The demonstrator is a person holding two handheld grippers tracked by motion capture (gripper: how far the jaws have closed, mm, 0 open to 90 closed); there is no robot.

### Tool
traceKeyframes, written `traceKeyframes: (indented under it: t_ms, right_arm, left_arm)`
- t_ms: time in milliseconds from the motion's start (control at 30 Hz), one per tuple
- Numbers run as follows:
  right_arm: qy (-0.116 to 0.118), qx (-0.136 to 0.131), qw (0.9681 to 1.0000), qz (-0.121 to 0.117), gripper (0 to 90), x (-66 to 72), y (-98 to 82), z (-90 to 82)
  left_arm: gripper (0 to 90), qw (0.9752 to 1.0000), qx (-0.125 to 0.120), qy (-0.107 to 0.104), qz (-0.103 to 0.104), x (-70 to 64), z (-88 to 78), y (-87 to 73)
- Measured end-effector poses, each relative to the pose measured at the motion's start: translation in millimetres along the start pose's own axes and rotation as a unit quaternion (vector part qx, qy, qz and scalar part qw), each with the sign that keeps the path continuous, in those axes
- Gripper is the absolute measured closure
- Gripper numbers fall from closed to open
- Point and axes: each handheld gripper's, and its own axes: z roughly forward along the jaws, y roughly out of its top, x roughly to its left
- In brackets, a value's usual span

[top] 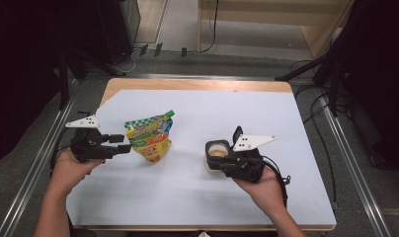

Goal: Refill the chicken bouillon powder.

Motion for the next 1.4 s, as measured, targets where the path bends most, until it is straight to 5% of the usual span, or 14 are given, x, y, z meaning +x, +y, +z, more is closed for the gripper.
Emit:
traceKeyframes:
  t_ms: [133,567,900,1167,1400]
  right_arm:
    - [0.004,0.010,0.9999,-0.001,90.0,-2.9,2.5,-10.2]
    - [0.010,0.008,0.9999,0.007,90.0,-18.3,8.3,-56.4]
    - [-0.049,-0.009,0.9984,0.027,90.0,-42.4,2.2,-86.0]
    - [-0.097,-0.011,0.9931,0.065,90.0,-68.4,-9.3,-81.1]
    - [-0.093,-0.003,0.9922,0.082,90.0,-79.1,-8.8,-53.8]
  left_arm:
    - [43.0,0.9996,0.014,0.015,-0.021,7.4,0.9,-4.3]
    - [43.1,0.9992,0.000,0.031,-0.027,11.4,0.1,-6.2]
    - [43.1,0.9990,-0.001,0.035,-0.027,12.2,0.8,-6.1]
    - [42.7,0.9986,0.002,0.042,-0.031,13.4,5.7,-6.2]
    - [42.6,0.9986,0.002,0.042,-0.032,12.1,9.2,-5.9]
